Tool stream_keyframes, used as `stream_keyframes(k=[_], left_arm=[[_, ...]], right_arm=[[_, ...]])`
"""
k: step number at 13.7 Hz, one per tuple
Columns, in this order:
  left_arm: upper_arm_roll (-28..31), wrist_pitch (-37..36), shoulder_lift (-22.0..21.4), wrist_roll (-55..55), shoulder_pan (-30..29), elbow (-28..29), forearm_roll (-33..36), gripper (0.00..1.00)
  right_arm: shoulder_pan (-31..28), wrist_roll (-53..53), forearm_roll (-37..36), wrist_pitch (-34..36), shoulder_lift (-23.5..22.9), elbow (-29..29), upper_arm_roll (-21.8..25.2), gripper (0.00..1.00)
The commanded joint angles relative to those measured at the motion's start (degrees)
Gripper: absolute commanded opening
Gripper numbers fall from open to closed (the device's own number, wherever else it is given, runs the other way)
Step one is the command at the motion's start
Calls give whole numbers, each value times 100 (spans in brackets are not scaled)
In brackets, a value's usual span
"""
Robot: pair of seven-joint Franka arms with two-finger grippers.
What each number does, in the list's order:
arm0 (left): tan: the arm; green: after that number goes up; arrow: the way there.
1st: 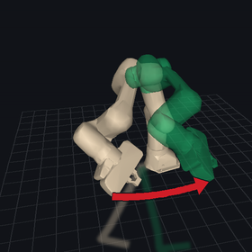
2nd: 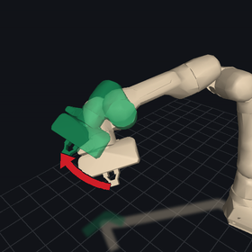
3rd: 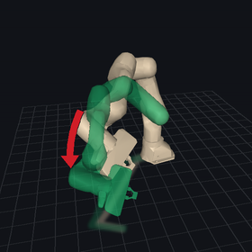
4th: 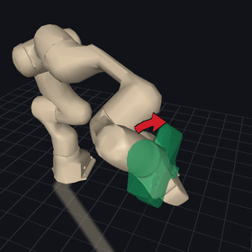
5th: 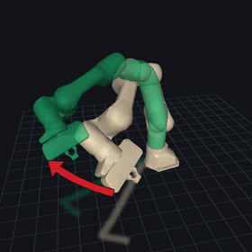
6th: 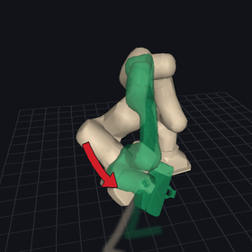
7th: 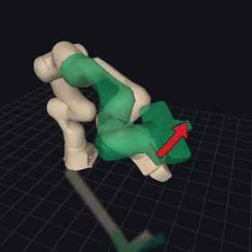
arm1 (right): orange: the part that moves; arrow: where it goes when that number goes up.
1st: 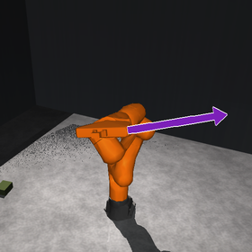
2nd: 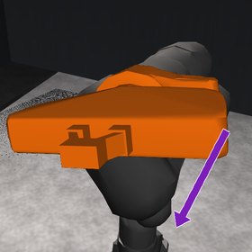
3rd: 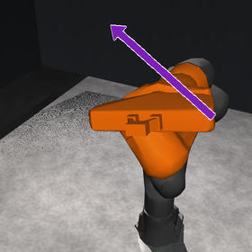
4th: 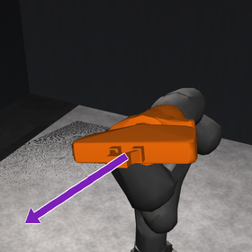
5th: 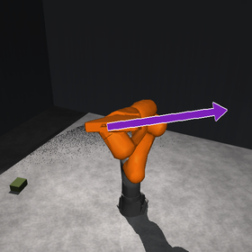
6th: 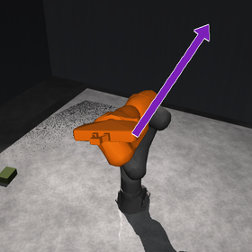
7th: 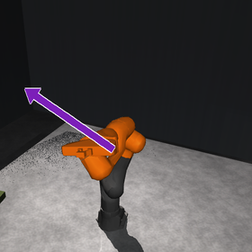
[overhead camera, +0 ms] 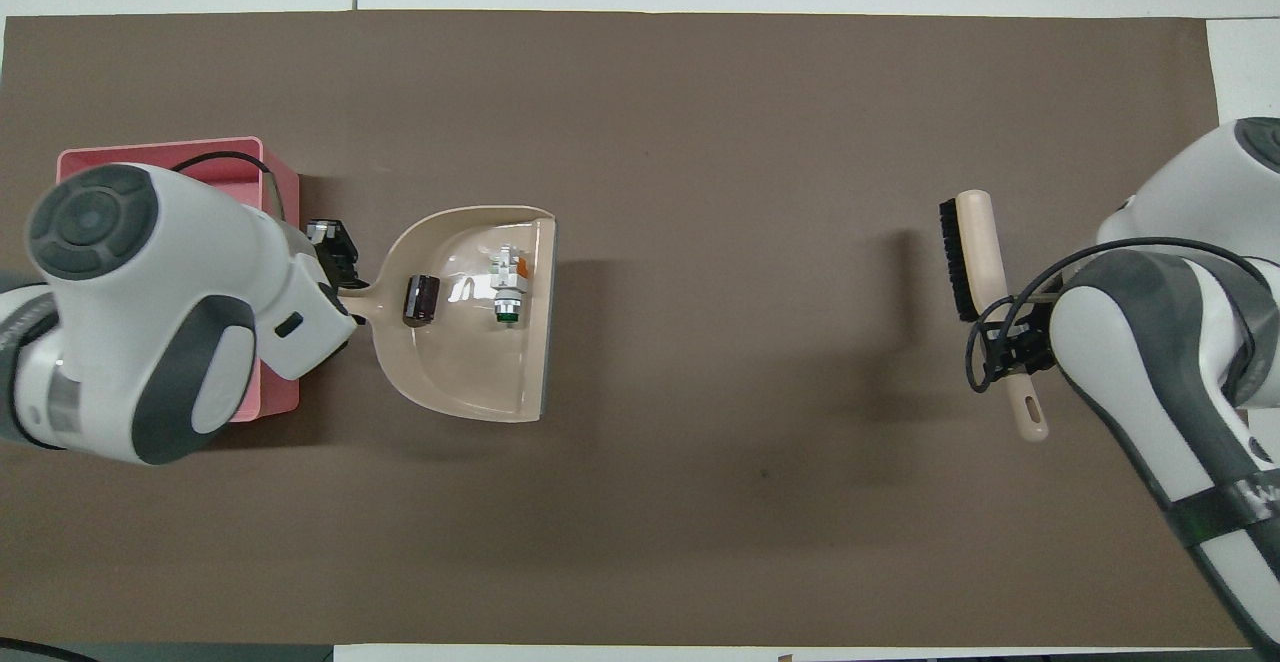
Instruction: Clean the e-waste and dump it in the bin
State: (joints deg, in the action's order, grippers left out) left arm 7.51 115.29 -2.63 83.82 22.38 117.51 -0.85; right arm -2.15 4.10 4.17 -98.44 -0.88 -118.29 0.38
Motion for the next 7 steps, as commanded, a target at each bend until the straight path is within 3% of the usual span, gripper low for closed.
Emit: stream_keyframes(k=[1, 4, 7], left_arm=[[5, -444, -124, 677, -636, -280, -266, 1], [5, -779, -37, 1170, -1480, -693, -389, 3], [13, -797, 60, 1871, -2454, -905, -555, 3]], right_arm=[[-189, 161, -415, -517, 369, -606, -100, 0], [-487, 152, -514, -1035, 404, -1071, -91, 0], [-506, 152, -523, -1133, 413, -1161, -91, 0]])
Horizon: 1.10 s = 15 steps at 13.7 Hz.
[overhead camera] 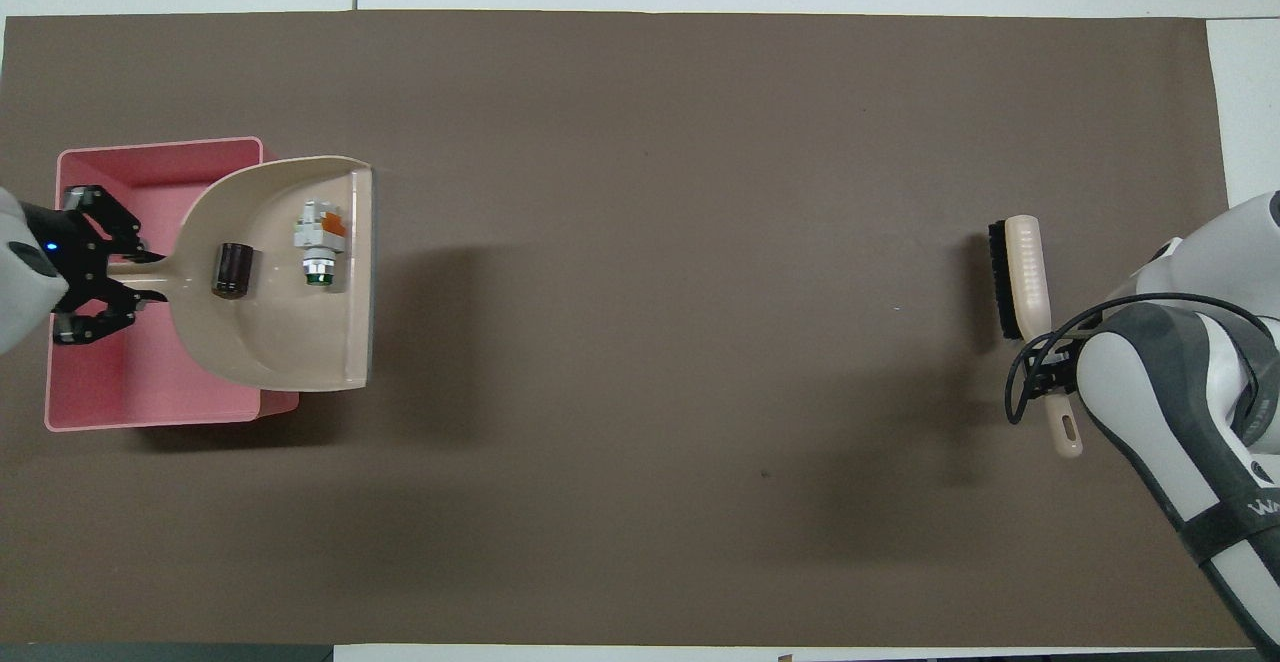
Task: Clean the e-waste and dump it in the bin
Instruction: 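Tip the dustpan over the pink bin with the left gripper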
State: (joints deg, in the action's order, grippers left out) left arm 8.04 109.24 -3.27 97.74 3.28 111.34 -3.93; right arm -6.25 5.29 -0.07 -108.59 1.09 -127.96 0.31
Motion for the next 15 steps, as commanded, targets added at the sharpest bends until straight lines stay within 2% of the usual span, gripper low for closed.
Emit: stream_keyframes(k=[1, 4, 6, 7, 9, 11, 15], left_arm=[[-48, -192, 142, 692, -853, -349, -258, 3], [-4, -122, 327, 746, -1364, -630, -109, 2], [-13, -69, 432, 773, -1436, -771, 460, 0], [-13, 27, 433, 764, -1401, -745, 672, 0], [-39, 378, 398, 755, -1278, -527, 1523, 0], [-22, 405, 406, 703, -1129, -499, 1919, 0], [-39, 440, 406, 106, -795, -368, 2887, 0]], right_arm=[[-96, 16, -98, -214, 207, -255, -83, 0], [-263, 16, -124, -294, 58, -273, -83, 0], [-254, 7, -195, -294, 49, -273, -83, 0], [-254, 7, -204, -303, 40, -273, -83, 0], [-245, -2, -221, -311, 49, -282, -83, 1], [-245, 7, -274, -547, 49, -395, -83, 13], [-254, 7, -309, -628, 58, -440, -83, 26]])
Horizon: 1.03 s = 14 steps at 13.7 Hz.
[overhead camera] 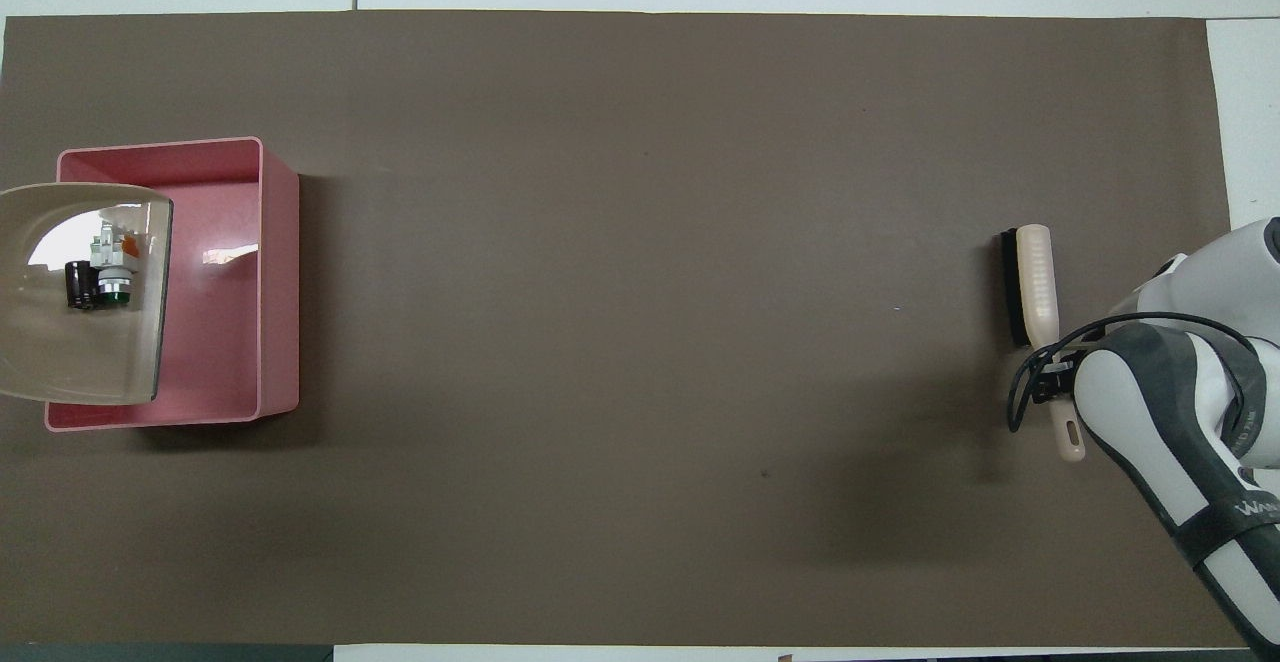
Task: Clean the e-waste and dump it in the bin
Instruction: 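Tip the dustpan over the pink bin with the left gripper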
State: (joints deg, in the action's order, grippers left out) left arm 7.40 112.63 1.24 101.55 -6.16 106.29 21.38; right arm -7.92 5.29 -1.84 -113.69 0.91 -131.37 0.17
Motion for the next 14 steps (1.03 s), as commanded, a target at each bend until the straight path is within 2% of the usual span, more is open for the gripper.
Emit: stream_keyframes(k=[1, 2, 4, 5, 7, 8, 9, 11, 14], left_arm=[[33, 128, -54, -519, 211, 216, 480, 0], [24, 128, -80, -809, 308, 286, 742, 0], [33, 41, -133, -1119, 510, 366, 1156, 0], [33, -73, -133, -1128, 580, 331, 1315, 0], [7, -468, -142, -1111, 756, 104, 1536, 0], [-19, -713, -151, -1085, 792, -81, 1536, 0], [-37, -960, -186, -1058, 801, -291, 1492, 0], [-116, -1224, -300, -1040, 836, -407, 1344, 0], [-125, -1349, -511, -1049, 923, -399, 378, 0]], right_arm=[[-78, 7, -132, -110, 76, -99, -70, 26], [-87, 7, -132, -110, 76, -91, -70, 29], [-96, 7, -132, -110, 76, -91, -70, 41], [-122, 16, -132, -101, 67, -91, -79, 53], [-131, 60, -132, -83, 67, -73, -79, 86], [-122, 60, -132, -57, 67, -38, -79, 94], [-131, 60, -132, -31, 67, 6, -79, 99], [-105, 60, -132, -4, 58, 128, -87, 99], [-87, 60, -115, 223, 76, 401, -96, 99]])
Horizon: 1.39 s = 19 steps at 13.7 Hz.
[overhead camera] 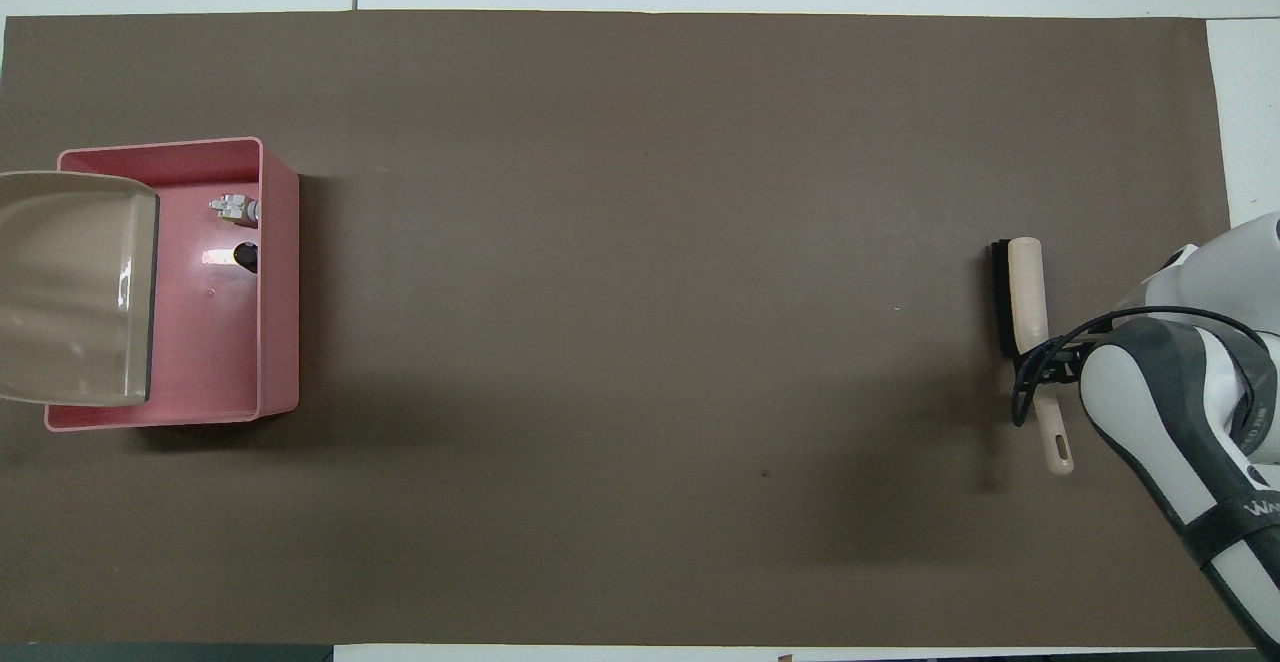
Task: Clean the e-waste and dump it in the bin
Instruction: 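Tip the dustpan over the pink bin with the left gripper, then lower the dustpan back onto the table with the left gripper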
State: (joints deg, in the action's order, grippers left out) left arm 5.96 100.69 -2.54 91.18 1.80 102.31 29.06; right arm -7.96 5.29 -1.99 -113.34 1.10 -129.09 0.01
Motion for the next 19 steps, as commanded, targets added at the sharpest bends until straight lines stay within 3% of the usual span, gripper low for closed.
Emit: stream_keyframes(k=[1, 4, 6, 11, 15, 19], left_arm=[[19, -146, -194, -30, 232, 87, -575, 0], [19, 20, -343, -100, 670, 490, -1374, 0], [19, 292, -361, -135, 1189, 780, -1491, 0], [19, 1162, -239, -1749, 2235, 1677, -1702, 0], [19, 1663, 261, -2507, 2693, 1810, -1728, 0], [19, 1989, 631, -2579, 2799, 1810, -1887, 0]], right_arm=[[-65, 69, -99, 302, 66, 322, -80, 99], [-39, 69, -47, 576, 75, 735, -115, 99], [-4, 60, -38, 646, 75, 1060, -115, 99], [23, 42, -29, 1296, 101, 2070, -106, 99], [40, 16, -38, 2103, 145, 2931, -115, 99], [49, 25, -161, 2912, 75, 3897, -97, 99]])
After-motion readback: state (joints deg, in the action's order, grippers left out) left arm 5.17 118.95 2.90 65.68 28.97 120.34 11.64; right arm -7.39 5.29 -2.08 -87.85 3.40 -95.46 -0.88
